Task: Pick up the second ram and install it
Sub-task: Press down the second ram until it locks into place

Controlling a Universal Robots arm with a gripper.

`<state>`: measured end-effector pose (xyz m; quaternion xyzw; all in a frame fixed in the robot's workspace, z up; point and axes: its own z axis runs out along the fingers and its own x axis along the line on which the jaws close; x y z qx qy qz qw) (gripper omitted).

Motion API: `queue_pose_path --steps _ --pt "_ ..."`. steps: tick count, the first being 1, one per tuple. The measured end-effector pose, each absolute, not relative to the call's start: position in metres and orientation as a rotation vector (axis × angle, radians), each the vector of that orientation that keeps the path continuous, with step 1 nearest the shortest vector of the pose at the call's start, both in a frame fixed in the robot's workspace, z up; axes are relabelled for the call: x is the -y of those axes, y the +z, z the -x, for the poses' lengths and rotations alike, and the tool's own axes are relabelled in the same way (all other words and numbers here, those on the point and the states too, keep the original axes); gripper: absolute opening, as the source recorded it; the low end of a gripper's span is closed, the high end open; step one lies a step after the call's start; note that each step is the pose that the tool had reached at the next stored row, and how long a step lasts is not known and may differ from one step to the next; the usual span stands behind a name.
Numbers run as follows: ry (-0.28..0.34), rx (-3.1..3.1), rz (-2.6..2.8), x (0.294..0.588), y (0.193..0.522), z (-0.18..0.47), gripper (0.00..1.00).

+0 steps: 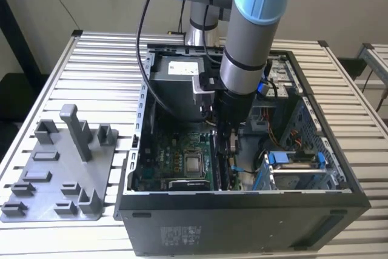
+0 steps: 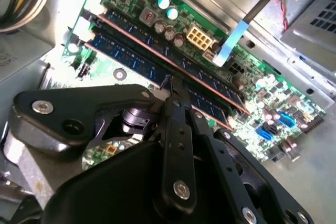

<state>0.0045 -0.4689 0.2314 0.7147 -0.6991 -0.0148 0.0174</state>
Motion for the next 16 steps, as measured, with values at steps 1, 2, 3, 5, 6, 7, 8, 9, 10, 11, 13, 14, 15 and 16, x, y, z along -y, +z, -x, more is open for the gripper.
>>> queue_pose_path --steps 1,2,3,5,6,7,8,9,10,11,13,14,15,16 --pt "-0.045 2.172 -2.221 0.469 0.236 -0.004 0.11" --pt "-0.046 2.172 -2.221 0.469 0.241 -0.004 0.11" --pt "-0.045 2.172 -2.220 0.469 0.245 -0.004 0.11" --pt "-0.045 2.172 -2.220 0.469 0.254 -0.004 0.11" --pt "-0.045 2.172 -2.220 0.469 0.259 -0.004 0.11" --pt "-0.045 2.172 -2.220 0.469 0.263 -0.004 0.11" --pt "-0.045 2.172 -2.220 0.469 0.268 -0.004 0.11" --pt "-0.046 2.172 -2.220 0.469 0.273 -0.004 0.11" --pt "-0.045 2.172 -2.220 0.469 0.277 -0.004 0.11" --pt "-0.045 2.172 -2.220 0.469 0.281 -0.004 0.11" --pt "-0.045 2.172 -2.220 0.469 0.282 -0.004 0.11" --pt "-0.046 2.172 -2.221 0.469 0.282 -0.004 0.11" --pt "-0.046 2.172 -2.221 0.469 0.282 -0.004 0.11" --pt "-0.046 2.172 -2.221 0.469 0.282 -0.004 0.11"
